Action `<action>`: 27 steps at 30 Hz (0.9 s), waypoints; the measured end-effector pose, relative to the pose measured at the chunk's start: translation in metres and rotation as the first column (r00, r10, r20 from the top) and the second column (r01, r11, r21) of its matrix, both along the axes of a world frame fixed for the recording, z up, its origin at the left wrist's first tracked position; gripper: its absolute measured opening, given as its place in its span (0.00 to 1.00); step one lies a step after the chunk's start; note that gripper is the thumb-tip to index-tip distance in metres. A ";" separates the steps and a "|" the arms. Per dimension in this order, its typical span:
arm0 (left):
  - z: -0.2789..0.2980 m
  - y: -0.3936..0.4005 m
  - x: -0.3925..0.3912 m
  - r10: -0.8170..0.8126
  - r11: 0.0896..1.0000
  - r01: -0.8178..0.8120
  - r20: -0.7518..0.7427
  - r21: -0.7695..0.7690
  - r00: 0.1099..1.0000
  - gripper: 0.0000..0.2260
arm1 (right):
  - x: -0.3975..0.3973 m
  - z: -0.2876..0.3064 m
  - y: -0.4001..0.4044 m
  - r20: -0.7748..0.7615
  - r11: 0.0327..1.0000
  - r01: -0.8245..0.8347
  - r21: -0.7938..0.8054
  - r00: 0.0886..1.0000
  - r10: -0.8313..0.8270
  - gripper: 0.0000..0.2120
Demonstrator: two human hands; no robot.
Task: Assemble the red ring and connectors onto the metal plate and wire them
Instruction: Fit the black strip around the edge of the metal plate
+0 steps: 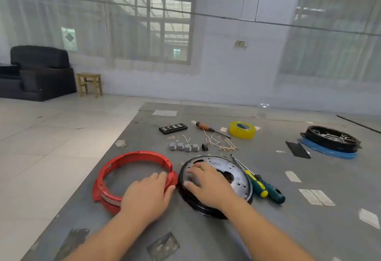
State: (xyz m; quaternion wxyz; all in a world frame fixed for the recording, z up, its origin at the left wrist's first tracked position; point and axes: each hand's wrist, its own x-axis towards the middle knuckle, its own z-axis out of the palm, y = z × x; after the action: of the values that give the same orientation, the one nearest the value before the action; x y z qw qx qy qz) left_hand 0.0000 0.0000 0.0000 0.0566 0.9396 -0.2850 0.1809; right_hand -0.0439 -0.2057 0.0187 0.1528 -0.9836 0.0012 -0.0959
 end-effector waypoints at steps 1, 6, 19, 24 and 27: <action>-0.003 0.000 0.000 -0.009 1.000 0.008 0.050 0.015 0.999 0.18 | 0.001 -0.008 0.001 0.009 0.999 -0.001 -0.047 1.000 0.001 0.24; -0.019 0.002 0.004 -0.064 0.997 0.069 0.219 -0.016 0.974 0.13 | 0.005 -0.022 -0.002 0.070 0.995 0.021 -0.098 0.997 -0.014 0.25; -0.009 0.016 0.017 -0.110 0.952 0.174 0.247 -0.252 0.963 0.16 | 0.006 -0.015 0.007 0.205 0.984 0.116 -0.133 0.975 -0.087 0.30; -0.004 0.018 0.019 -0.139 0.926 0.226 0.284 -0.303 0.949 0.12 | 0.039 0.010 0.028 0.088 0.772 0.113 0.625 0.973 -0.213 0.23; -0.006 0.024 0.020 -0.154 0.892 0.210 0.168 -0.401 0.974 0.14 | 0.052 0.016 0.039 0.032 0.350 -0.025 0.936 0.999 -0.013 0.13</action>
State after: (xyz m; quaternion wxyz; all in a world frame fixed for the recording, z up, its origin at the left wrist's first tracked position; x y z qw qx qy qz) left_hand 0.0203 0.0237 -0.0064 0.2530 0.8610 -0.3298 0.2930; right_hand 0.0078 -0.1665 0.0349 0.6865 -0.7193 0.0495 -0.0941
